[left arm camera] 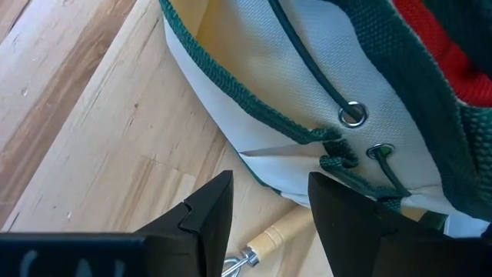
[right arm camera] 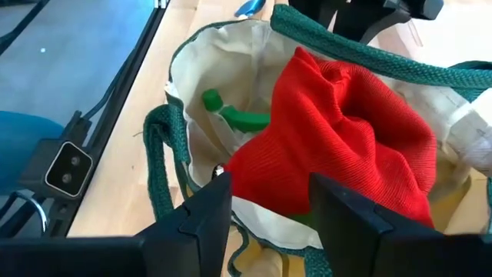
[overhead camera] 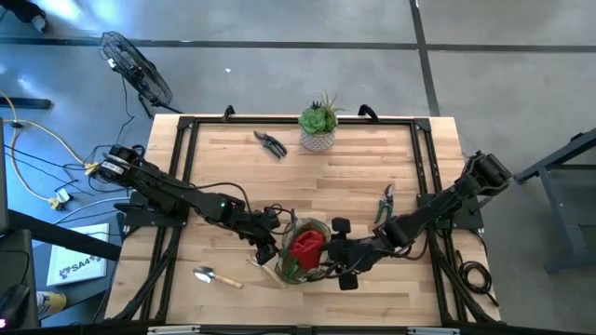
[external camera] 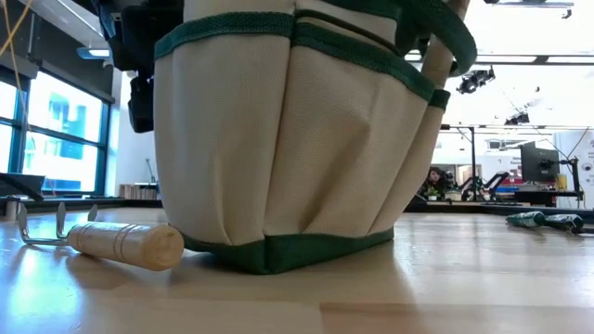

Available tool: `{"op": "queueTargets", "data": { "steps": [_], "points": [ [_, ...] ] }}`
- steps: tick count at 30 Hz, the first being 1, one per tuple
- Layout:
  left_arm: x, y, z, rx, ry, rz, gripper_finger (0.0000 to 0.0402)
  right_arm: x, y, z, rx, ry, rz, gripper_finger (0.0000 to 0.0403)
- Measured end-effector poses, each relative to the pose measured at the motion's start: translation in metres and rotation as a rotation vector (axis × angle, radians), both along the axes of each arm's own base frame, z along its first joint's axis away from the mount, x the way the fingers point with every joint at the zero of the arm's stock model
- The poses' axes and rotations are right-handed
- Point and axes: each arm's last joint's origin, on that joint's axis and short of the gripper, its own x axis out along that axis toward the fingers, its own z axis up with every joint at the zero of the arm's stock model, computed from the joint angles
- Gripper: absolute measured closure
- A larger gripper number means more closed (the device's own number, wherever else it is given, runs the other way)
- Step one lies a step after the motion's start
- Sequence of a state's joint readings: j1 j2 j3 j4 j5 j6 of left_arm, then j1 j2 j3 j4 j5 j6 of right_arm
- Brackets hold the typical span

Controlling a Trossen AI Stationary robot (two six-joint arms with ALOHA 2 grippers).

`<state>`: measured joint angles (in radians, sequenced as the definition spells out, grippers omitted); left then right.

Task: Pick & Place Garden tools in Gardening bag
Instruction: Put the light brown trowel into the white gardening bag

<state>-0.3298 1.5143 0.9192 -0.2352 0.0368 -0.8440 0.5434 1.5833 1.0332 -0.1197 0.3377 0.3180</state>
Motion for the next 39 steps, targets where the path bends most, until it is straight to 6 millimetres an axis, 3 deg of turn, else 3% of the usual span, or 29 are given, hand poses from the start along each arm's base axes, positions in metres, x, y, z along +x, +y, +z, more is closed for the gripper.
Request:
{"op": "queueTargets", "data": {
  "steps": [11,18,23,26,32,39],
  "points": [
    [0.0,0.0,0.0,-0.002,0.001,0.002,0.0236,0.002,-0.001,0.003,-0.053,-0.047,0.013,0.0238],
    [0.0,0.0,0.0,-0.011,0.004,-0.007,0.0236,-0.011,-0.001,0.045,-0.096,-0.236,0.065,0.0238],
    [-0.001,0.0,0.0,-0.017,0.015,-0.015,0.0236,-0.036,-0.004,0.077,-0.08,-0.317,0.075,0.0238],
    [-0.001,-0.001,0.0,-0.031,0.019,-0.032,0.0236,-0.053,-0.005,0.087,-0.056,-0.297,0.095,0.0238],
    [-0.005,0.0,-0.004,-0.041,0.081,-0.066,0.0236,-0.079,-0.008,0.08,0.028,-0.102,0.044,0.0238],
    [-0.028,0.002,-0.016,-0.046,0.345,-0.218,0.0236,-0.084,0.003,0.066,0.053,-0.006,0.048,0.0238]
  ]
}}
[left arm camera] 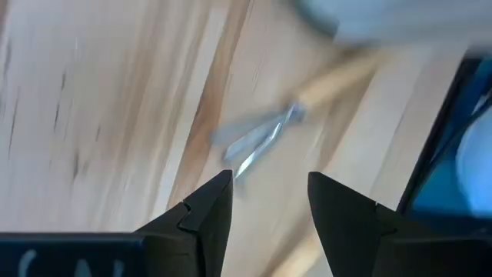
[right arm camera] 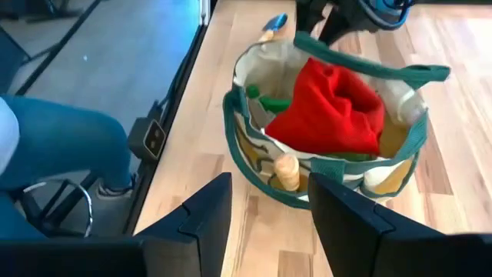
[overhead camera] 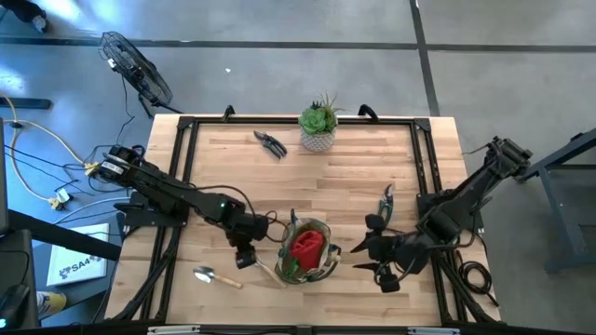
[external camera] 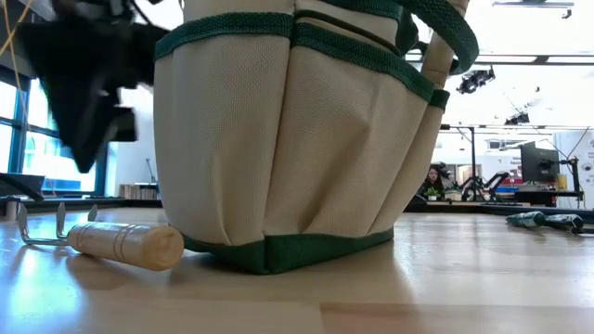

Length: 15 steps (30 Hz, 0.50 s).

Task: Pick & Place Garden tools in Gardening bag
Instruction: Put the light brown trowel into the white gardening bag

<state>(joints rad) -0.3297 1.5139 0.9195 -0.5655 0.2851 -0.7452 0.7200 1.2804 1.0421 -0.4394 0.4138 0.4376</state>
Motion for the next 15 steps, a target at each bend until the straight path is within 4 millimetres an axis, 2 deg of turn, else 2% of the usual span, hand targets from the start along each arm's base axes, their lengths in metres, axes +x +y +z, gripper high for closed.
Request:
{"op": "queueTargets", "data": {
  "steps": [4,10,15],
  "points": [
    [-0.01,-0.007,-0.003,0.031,0.053,-0.086,0.0236,0.003,0.003,-0.006,-0.029,0.012,0.008,0.0238],
    [-0.022,-0.031,-0.003,0.022,0.064,-0.186,0.0236,0.011,0.005,-0.016,-0.072,0.039,0.011,0.0238],
    [-0.036,-0.053,-0.002,-0.084,0.143,-0.237,0.0236,0.018,0.001,-0.02,-0.089,0.051,-0.009,0.0238]
  ]
}}
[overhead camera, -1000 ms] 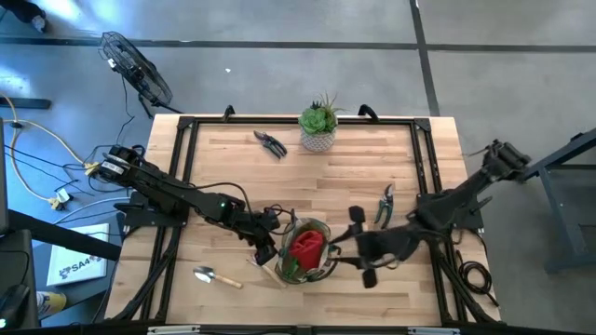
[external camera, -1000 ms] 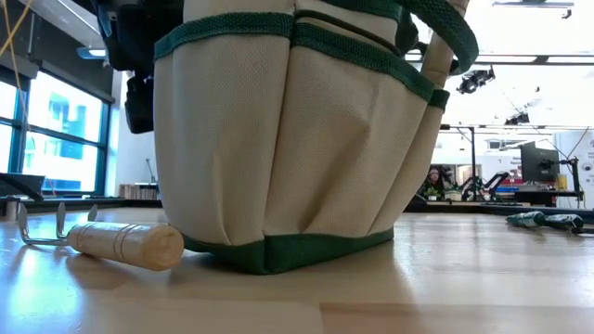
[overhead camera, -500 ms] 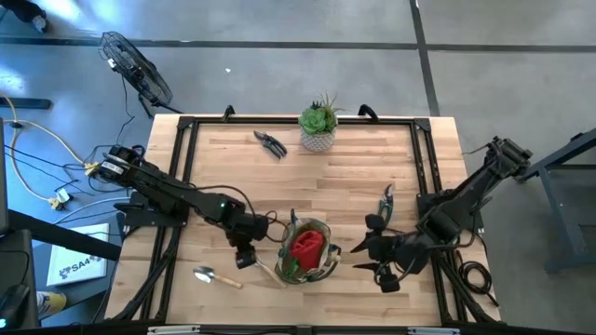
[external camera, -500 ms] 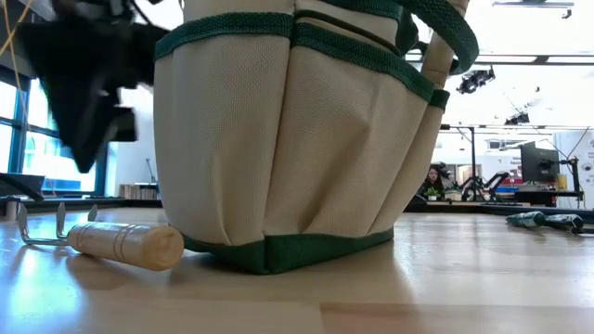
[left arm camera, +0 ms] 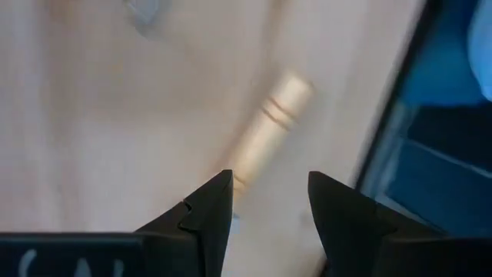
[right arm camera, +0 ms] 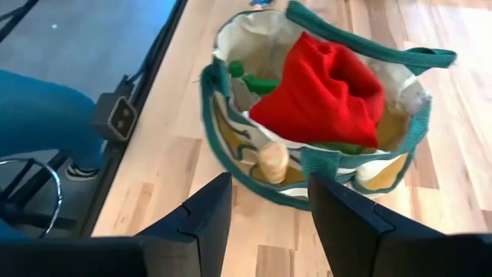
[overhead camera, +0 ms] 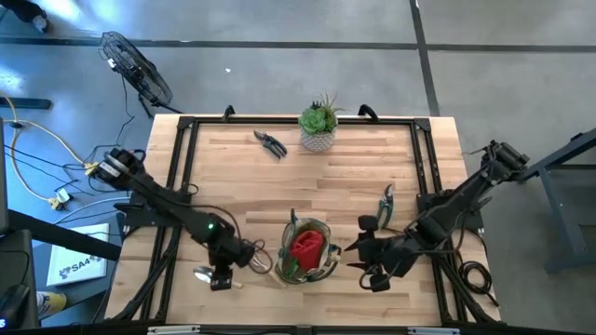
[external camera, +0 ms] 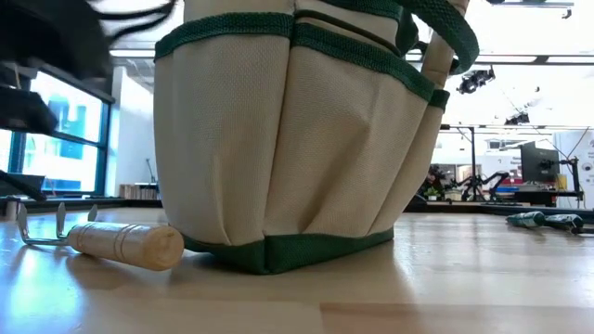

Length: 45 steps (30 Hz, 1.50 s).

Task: Pick & Place Garden tools in Gardening bag
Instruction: Put the light brown trowel into the white gardening bag

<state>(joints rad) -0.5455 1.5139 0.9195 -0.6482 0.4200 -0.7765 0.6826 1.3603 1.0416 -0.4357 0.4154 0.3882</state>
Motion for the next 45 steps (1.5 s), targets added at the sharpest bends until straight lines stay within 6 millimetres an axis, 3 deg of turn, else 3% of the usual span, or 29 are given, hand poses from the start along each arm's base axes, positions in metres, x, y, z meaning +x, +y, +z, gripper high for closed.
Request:
{"op": "queueTargets", "data": {
  "steps": [6,15,24,45],
  "points": [
    [-0.012,-0.016,0.0,-0.026,0.078,0.025,0.0236,0.005,-0.005,0.0,0.006,-0.004,-0.024,0.0238],
    [-0.026,-0.034,-0.002,0.159,-0.093,-0.054,0.0236,0.006,-0.007,0.0,-0.01,-0.004,-0.016,0.0238],
    [-0.029,-0.04,-0.009,0.27,-0.181,-0.132,0.0236,0.007,-0.006,0.001,-0.025,-0.022,0.004,0.0238],
    [-0.026,-0.043,-0.024,0.303,-0.138,-0.165,0.0236,0.007,-0.006,0.001,-0.023,-0.026,0.001,0.0238]
  ]
}}
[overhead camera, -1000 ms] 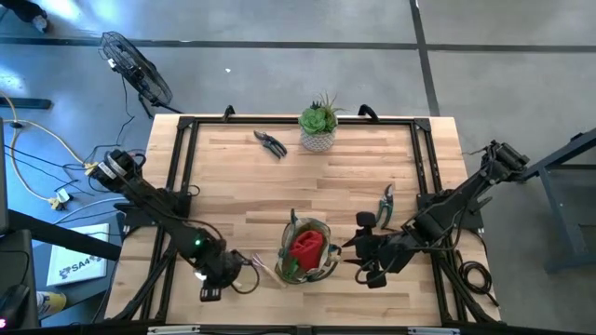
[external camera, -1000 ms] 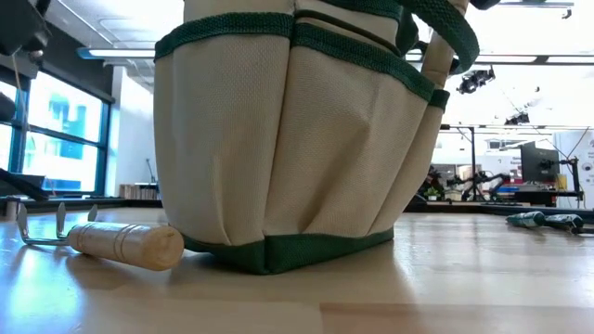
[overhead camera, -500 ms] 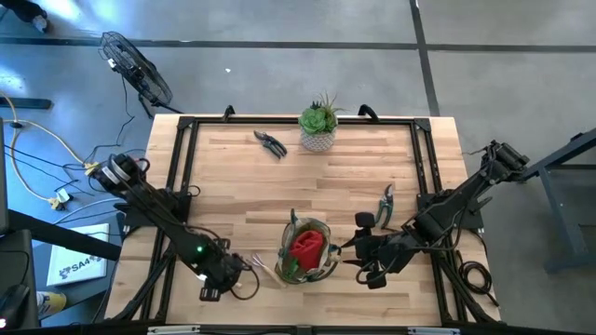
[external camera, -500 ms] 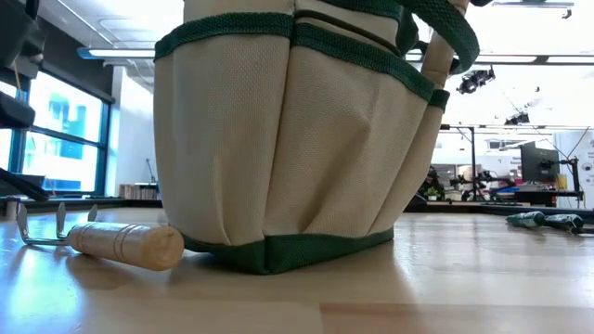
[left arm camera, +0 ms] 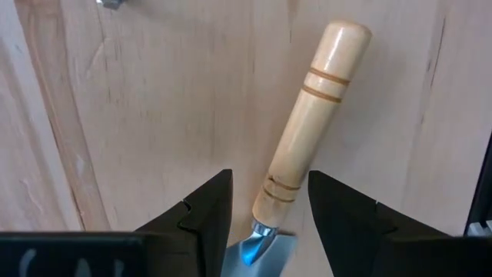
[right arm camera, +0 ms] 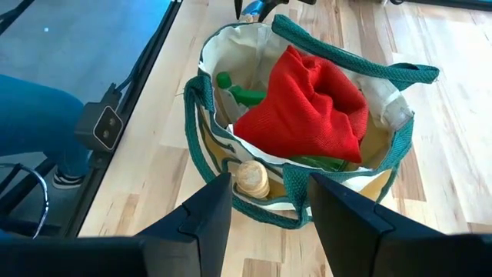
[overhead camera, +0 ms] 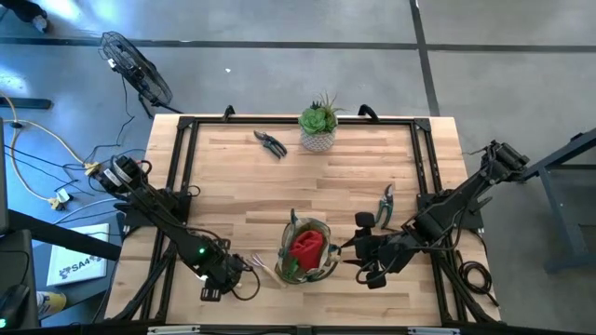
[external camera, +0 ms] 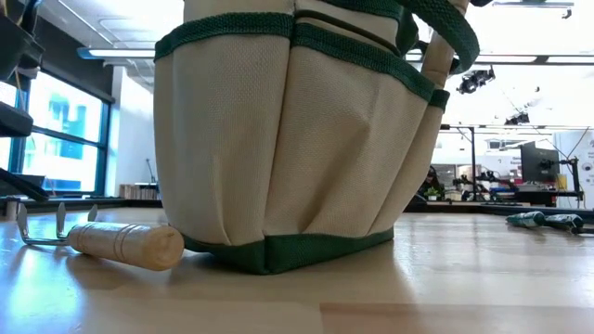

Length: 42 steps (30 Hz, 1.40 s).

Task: Pick & Place Garden tools in Gardening bag
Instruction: Put the light brown trowel into the white gardening bag, then put the green shear scissors into the white gardening bag

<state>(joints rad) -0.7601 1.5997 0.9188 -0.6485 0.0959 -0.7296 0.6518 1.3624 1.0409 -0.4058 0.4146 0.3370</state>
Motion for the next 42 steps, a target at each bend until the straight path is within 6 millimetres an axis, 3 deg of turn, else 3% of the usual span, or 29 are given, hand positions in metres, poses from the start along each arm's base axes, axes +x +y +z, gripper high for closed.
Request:
{"op": "queueTargets", "data": {
  "steps": [12,17,23,33,42],
  "points": [
    [0.0,0.0,0.0,0.007,0.001,0.009,0.0236,-0.02,-0.02,0.0,-0.041,0.077,-0.245,0.0238],
    [0.001,0.003,0.0,-0.019,0.064,0.242,0.0236,-0.022,-0.024,0.007,-0.052,0.019,-0.29,0.0238],
    [0.009,0.01,0.002,-0.061,0.099,0.277,0.0236,-0.02,-0.025,0.006,-0.04,0.029,-0.289,0.0238],
    [0.03,0.012,0.029,-0.111,0.052,0.227,0.0236,-0.02,-0.025,0.006,-0.029,0.039,-0.279,0.0238],
    [0.044,0.035,0.061,0.081,0.028,0.278,0.0236,-0.02,-0.025,0.006,-0.03,0.04,-0.278,0.0238]
  ]
}}
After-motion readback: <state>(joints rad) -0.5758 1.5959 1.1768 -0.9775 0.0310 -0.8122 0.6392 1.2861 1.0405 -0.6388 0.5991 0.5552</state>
